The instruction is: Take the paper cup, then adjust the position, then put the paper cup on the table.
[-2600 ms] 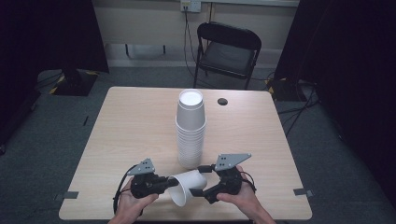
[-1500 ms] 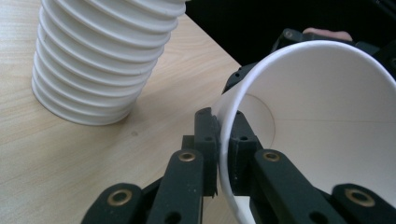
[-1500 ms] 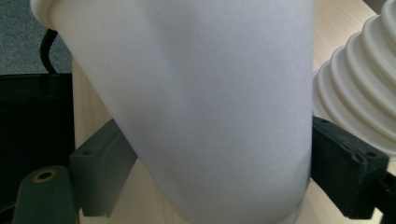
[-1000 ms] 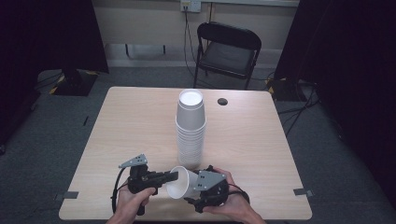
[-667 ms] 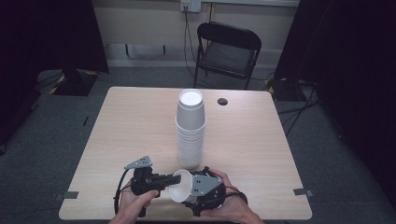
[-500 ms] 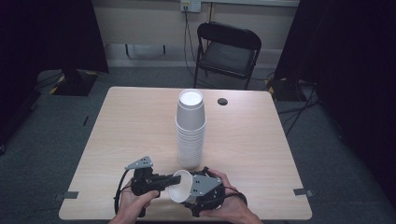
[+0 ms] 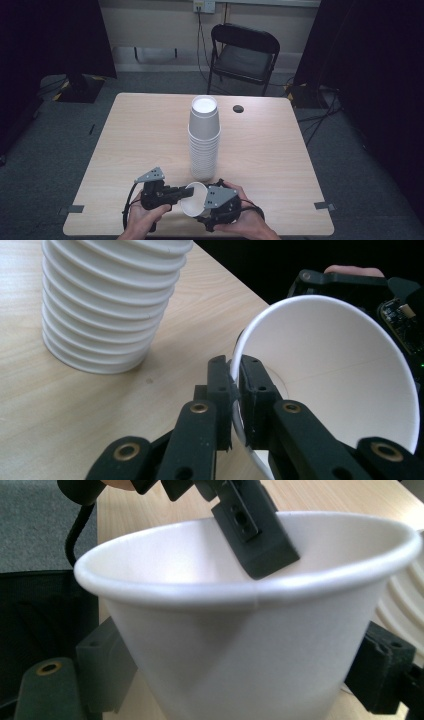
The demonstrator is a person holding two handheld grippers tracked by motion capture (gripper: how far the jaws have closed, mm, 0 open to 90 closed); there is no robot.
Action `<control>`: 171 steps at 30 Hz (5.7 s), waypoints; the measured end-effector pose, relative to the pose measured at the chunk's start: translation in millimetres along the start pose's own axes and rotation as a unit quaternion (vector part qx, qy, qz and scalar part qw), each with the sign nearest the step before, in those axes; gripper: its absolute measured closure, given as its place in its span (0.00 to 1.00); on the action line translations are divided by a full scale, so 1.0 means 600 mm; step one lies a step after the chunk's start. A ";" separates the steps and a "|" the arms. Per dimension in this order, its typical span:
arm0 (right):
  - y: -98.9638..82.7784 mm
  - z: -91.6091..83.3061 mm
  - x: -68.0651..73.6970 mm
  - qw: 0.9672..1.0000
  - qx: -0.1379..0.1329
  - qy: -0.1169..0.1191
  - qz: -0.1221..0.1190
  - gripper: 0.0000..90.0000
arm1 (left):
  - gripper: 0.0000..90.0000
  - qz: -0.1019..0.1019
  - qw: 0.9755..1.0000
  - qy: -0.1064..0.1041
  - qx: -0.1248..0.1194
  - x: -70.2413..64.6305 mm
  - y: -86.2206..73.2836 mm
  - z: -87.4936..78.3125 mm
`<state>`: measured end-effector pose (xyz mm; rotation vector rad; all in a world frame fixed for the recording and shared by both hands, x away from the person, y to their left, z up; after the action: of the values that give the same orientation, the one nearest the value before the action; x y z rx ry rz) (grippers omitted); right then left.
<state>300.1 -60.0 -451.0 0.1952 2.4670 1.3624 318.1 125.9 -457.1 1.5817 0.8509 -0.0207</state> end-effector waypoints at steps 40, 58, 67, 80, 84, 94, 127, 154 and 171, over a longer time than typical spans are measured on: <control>-0.048 -0.076 -0.102 0.981 -0.048 -0.106 0.152 0.17 | 0.18 0.128 0.984 0.114 -0.045 0.044 0.020 -0.051; -0.064 -0.131 -0.202 0.948 -0.090 -0.202 0.229 0.17 | 0.17 0.148 0.976 0.156 -0.046 0.074 0.011 -0.060; -0.073 -0.126 -0.247 0.939 -0.093 -0.222 0.244 0.17 | 0.18 0.152 0.975 0.155 -0.040 0.080 0.006 -0.056; -0.085 -0.111 -0.296 0.929 -0.097 -0.234 0.269 0.17 | 0.19 0.148 0.975 0.160 -0.041 0.081 0.006 -0.055; -0.094 -0.109 -0.306 0.925 -0.093 -0.243 0.275 0.17 | 0.19 0.150 0.975 0.156 -0.040 0.079 0.005 -0.054; -0.095 -0.106 -0.348 0.923 -0.088 -0.253 0.277 0.17 | 0.19 0.140 0.976 0.159 -0.042 0.081 0.009 -0.048; -0.181 -0.015 -0.350 0.914 -0.021 -0.263 0.309 0.17 | 0.18 0.123 0.976 0.173 -0.036 0.083 0.001 -0.061; -0.197 -0.015 -0.343 0.917 0.004 -0.246 0.313 0.17 | 0.19 0.119 0.976 0.177 -0.039 0.086 0.002 -0.062; -0.198 -0.037 -0.327 0.915 0.003 -0.252 0.315 0.16 | 0.19 0.115 0.976 0.179 -0.036 0.089 0.001 -0.059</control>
<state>480.8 -194.2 -499.4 1.2619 2.0261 1.2950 341.1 182.8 -474.1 1.6308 0.9269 0.4691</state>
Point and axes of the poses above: each handheld gripper's, and its own axes: z roughly forward along the jaws, y roughly out of its top, x roughly to its left, the point moved 3 cm from there along z, roughly forward along the jaws, and after that the axes turned 9 degrees about -x, right-handed, at the moved point
